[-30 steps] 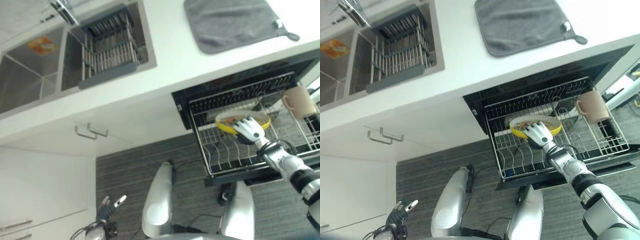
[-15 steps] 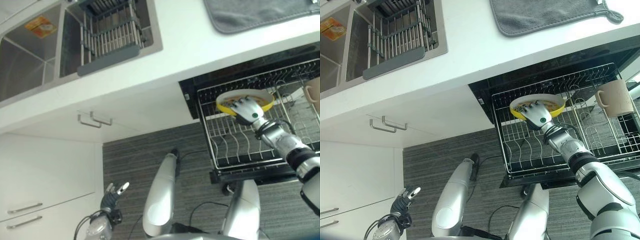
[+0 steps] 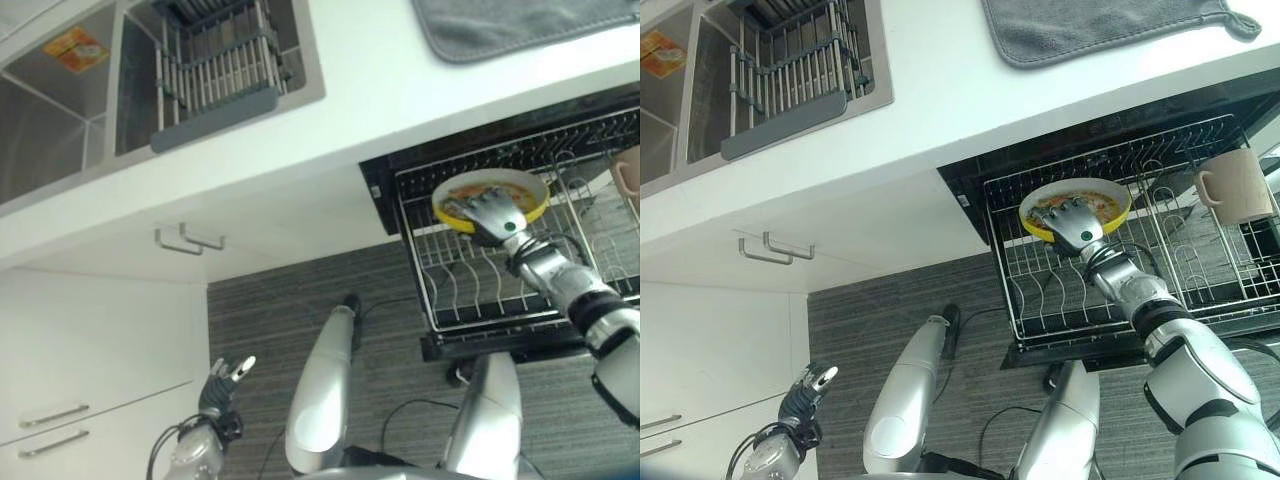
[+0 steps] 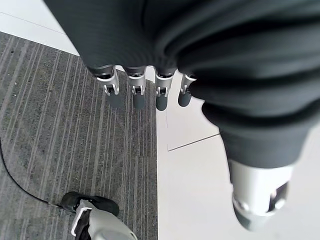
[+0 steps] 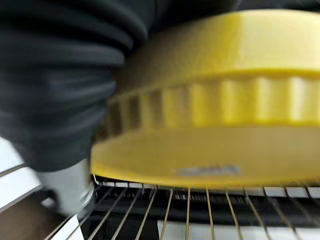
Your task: Place the dishes in the dishwasher.
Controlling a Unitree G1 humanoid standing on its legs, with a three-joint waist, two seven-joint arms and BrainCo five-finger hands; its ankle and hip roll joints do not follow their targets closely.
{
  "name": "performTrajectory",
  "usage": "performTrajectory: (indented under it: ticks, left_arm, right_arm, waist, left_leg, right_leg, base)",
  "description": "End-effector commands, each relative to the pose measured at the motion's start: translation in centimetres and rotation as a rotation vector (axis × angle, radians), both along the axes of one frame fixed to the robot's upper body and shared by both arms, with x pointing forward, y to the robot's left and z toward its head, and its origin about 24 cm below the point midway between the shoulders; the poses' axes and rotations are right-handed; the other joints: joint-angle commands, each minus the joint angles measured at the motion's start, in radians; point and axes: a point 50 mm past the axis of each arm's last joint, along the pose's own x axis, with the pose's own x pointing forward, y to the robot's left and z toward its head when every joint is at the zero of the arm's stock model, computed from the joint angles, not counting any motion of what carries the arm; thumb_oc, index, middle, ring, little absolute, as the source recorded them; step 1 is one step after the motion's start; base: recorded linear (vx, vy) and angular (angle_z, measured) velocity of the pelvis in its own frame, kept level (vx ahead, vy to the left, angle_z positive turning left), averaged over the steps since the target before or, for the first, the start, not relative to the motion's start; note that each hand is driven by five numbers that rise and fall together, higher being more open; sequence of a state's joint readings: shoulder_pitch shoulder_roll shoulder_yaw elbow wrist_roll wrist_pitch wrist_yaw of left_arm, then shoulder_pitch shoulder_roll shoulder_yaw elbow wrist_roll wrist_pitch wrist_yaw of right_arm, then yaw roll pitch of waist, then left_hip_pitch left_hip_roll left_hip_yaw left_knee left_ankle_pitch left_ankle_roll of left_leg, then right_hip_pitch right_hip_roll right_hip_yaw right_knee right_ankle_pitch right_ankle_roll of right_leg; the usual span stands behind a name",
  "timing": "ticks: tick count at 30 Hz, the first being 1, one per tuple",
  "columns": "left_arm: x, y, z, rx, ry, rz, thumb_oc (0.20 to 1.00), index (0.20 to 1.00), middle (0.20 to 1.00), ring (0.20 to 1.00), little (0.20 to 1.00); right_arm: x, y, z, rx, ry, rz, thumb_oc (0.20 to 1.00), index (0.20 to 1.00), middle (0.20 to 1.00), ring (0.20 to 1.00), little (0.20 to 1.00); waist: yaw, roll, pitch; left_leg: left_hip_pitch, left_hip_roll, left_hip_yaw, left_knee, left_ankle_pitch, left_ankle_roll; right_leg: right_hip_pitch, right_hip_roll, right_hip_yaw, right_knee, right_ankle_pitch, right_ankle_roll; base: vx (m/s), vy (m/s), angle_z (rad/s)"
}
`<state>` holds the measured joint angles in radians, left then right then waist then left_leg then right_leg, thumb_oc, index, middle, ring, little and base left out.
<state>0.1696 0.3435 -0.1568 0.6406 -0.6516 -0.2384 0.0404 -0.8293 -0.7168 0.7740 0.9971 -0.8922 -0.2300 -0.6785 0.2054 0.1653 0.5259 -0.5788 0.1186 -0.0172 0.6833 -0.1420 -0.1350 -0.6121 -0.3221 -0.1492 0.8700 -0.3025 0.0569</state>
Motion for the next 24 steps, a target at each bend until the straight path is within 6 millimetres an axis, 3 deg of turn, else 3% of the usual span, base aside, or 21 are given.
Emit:
performTrajectory:
  ticks: [1, 3, 8, 10, 15, 16, 19, 21, 24]
  left_arm:
    - [0.2, 2.2, 1.0, 0.068, -0.025, 0.032, 1.000, 1.000, 1.000, 1.000, 1.000]
    - [0.2, 2.2, 0.9, 0.070, -0.021, 0.029, 1.000, 1.000, 1.000, 1.000, 1.000]
    - [0.3, 1.9, 1.0, 0.066, -0.021, 0.029, 1.000, 1.000, 1.000, 1.000, 1.000]
    - [0.7, 1.7, 1.3, 0.061, -0.029, 0.043, 1.000, 1.000, 1.000, 1.000, 1.000]
    - [0.4, 2.0, 1.5, 0.062, -0.022, 0.077, 1.000, 1.000, 1.000, 1.000, 1.000]
    - [-0.1, 2.1, 1.3, 0.063, -0.012, 0.105, 1.000, 1.000, 1.000, 1.000, 1.000]
    - [-0.3, 1.9, 1.1, 0.058, -0.014, 0.136, 1.000, 1.000, 1.000, 1.000, 1.000]
    - [-0.4, 1.7, 1.3, 0.059, -0.018, 0.178, 1.000, 1.000, 1.000, 1.000, 1.000]
    - [-1.0, 1.9, 1.1, 0.065, -0.007, 0.212, 1.000, 1.000, 1.000, 1.000, 1.000]
  right_arm:
    - [0.9, -0.4, 0.5, 0.099, 0.045, -0.114, 1.000, 1.000, 1.000, 1.000, 1.000]
    - [0.9, -0.5, 0.4, 0.141, 0.077, -0.138, 1.000, 1.000, 1.000, 1.000, 1.000]
    - [1.0, -0.9, 0.1, 0.444, 0.120, -0.241, 1.000, 1.000, 1.000, 1.000, 1.000]
    - [1.0, -0.8, 0.8, 0.740, 0.150, -0.292, 1.000, 1.000, 1.000, 1.000, 1.000]
    - [0.6, -0.5, 1.9, 1.114, 0.220, -0.293, 1.000, 1.000, 1.000, 1.000, 1.000]
    - [-0.3, 0.1, 2.6, 1.372, 0.268, -0.246, 1.000, 1.000, 1.000, 1.000, 1.000]
    - [-1.4, 0.5, 3.0, 1.526, 0.234, -0.196, 1.000, 1.000, 1.000, 1.000, 1.000]
    - [-3.5, 0.8, 2.0, 1.695, 0.278, -0.180, 1.000, 1.000, 1.000, 1.000, 1.000]
    - [-5.4, 0.6, 1.1, 1.789, 0.291, -0.169, 1.000, 1.000, 1.000, 1.000, 1.000]
  waist:
    - [0.030, -0.024, -0.027]
    - [0.029, -0.026, -0.026]
    - [0.012, -0.033, -0.022]
    - [-0.006, -0.042, -0.015]
    - [-0.032, -0.062, -0.009]
    - [-0.055, -0.083, -0.007]
    - [-0.075, -0.100, -0.006]
    - [-0.102, -0.124, -0.006]
    - [-0.124, -0.148, -0.007]
  left_leg:
    - [-0.024, -0.042, 0.023, 0.055, 0.032, 0.122]
    - [-0.020, -0.042, 0.024, 0.056, 0.028, 0.123]
    - [-0.004, -0.033, 0.033, 0.037, 0.034, 0.122]
    - [0.014, -0.025, 0.042, 0.010, 0.038, 0.119]
    - [0.031, -0.015, 0.051, -0.005, 0.031, 0.119]
    - [0.046, -0.006, 0.055, -0.011, 0.029, 0.122]
    - [0.056, 0.000, 0.058, -0.017, 0.026, 0.126]
    - [0.066, 0.011, 0.067, -0.025, 0.017, 0.132]
    - [0.079, 0.018, 0.076, -0.033, 0.010, 0.135]
  right_leg:
    - [0.021, -0.021, -0.045, 0.016, 0.063, -0.035]
    - [0.023, -0.020, -0.045, 0.015, 0.063, -0.038]
    - [0.032, -0.008, -0.036, -0.004, 0.073, -0.041]
    - [0.045, 0.004, -0.029, -0.028, 0.082, -0.043]
    - [0.056, 0.018, -0.019, -0.043, 0.085, -0.049]
    - [0.066, 0.033, -0.012, -0.047, 0.084, -0.053]
    - [0.074, 0.048, -0.004, -0.053, 0.084, -0.054]
    - [0.082, 0.063, 0.001, -0.061, 0.087, -0.052]
    - [0.098, 0.078, 0.005, -0.076, 0.094, -0.047]
  base:
    - [0.00, 0.000, 0.00]
    - [0.00, 0.000, 0.00]
    - [0.01, 0.028, 0.01]
    - [0.02, 0.050, -0.02]
    - [0.02, 0.021, -0.08]
    - [0.06, 0.003, -0.10]
    - [0.05, 0.001, -0.15]
    - [0.04, -0.018, -0.07]
    - [0.03, -0.039, -0.15]
